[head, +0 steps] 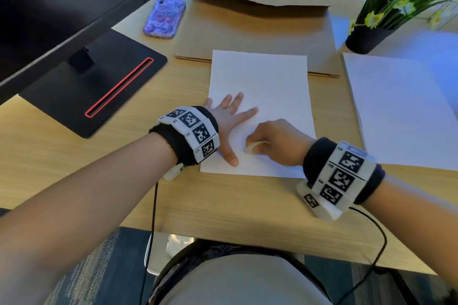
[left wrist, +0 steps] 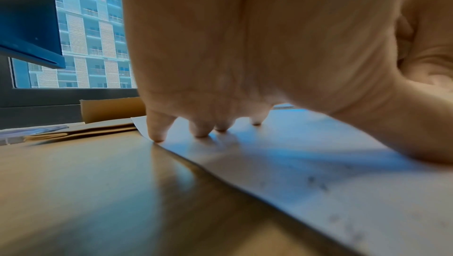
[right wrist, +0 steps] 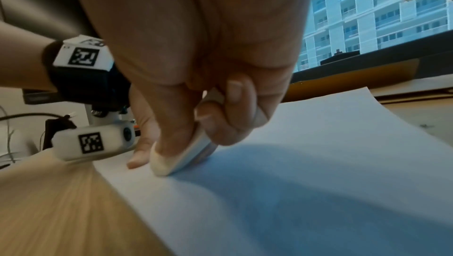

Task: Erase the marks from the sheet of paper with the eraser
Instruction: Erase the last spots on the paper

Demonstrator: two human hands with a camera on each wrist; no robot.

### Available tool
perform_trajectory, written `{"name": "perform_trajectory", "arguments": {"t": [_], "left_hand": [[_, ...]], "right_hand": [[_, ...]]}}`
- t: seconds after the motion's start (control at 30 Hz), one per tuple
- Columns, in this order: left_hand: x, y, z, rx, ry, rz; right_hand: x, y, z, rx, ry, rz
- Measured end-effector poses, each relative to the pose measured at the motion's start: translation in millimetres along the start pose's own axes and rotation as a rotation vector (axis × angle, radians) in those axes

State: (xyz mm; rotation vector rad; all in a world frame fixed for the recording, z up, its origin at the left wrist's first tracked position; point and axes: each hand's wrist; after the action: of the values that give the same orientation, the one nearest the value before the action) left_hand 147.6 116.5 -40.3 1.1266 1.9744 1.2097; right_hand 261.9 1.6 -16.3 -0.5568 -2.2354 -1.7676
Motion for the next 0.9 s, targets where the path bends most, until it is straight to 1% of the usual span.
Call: {"name": "perform_trajectory", "arguments": {"t": [0.07, 0.1, 0.13, 0.23, 0.27, 0.3, 0.4, 0.43, 0.47, 0.57, 0.6, 0.63, 0.77, 0.8, 0.83, 0.9], "left_hand": [[-0.1, -0.4, -0.6, 0.005, 0.002, -0.006], [-0.2, -0.9, -0.9, 0.005, 0.003, -0.009], [0.1, -0.7, -0.9, 0.004, 0.002, -0.008], [0.4, 0.3, -0.3, 0.007, 0.001, -0.017], [0.3, 0.1, -0.3, 0.006, 0.002, -0.017], [0.3, 0.3, -0.1, 0.002, 0.0, -0.009], [-0.7, -1.6, -0.4, -0.006, -0.002, 0.008], [-0.7, -2.5, -0.7, -0.01, 0.0, 0.012], [-0.5, -2.6, -1.0, -0.012, -0.001, 0.016], [0.6, -1.5, -1.0, -0.012, -0.005, 0.007], [0.5, -1.4, -1.1, -0.015, -0.005, 0.003], [0.4, -1.0, -1.3, -0.018, -0.007, 0.006], [-1.1, -1.9, -1.8, -0.012, 0.006, 0.007], [-1.4, -1.7, -2.1, -0.013, 0.006, 0.009], [-1.8, -1.4, -2.2, -0.015, 0.005, 0.011], [-2.2, -1.0, -2.0, -0.018, 0.007, 0.001]], "right_hand": [[-4.2, 1.3, -11.0, 0.099, 0.025, -0.024], [-3.5, 3.9, -10.7, 0.118, 0.025, -0.032], [-1.5, 5.5, -5.7, 0.097, 0.021, -0.021], [2.2, 2.4, 10.9, -0.07, 0.019, 0.073], [1.2, 0.4, 10.9, -0.076, 0.031, 0.064], [-1.8, -0.9, 7.0, -0.047, 0.05, 0.031], [-12.5, -0.6, -11.0, 0.126, 0.099, -0.041], [-12.9, 1.2, -11.3, 0.145, 0.106, -0.041], [-11.1, 2.3, -7.7, 0.128, 0.103, -0.032], [-5.9, 0.0, 10.3, -0.047, 0.066, 0.032], [-6.0, -1.0, 11.1, -0.07, 0.067, 0.026], [-8.4, -1.5, 7.9, -0.057, 0.074, 0.012], [-18.8, 0.9, -12.1, 0.143, 0.089, -0.037], [-16.7, 2.9, -8.7, 0.14, 0.088, -0.046], [-13.6, 3.5, -1.2, 0.095, 0.081, -0.031], [-7.0, 2.7, 14.2, -0.045, 0.067, 0.007]]}}
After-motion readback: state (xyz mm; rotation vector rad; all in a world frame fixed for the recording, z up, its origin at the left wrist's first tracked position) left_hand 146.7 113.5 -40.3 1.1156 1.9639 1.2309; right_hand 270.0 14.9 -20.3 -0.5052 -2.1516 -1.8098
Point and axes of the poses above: each hand's wrist, its own z-axis towards the middle knuckle, its own y-axis out of the back of the hand, x = y × z, and after that the axes turned 13 degrees about -x, right-handed
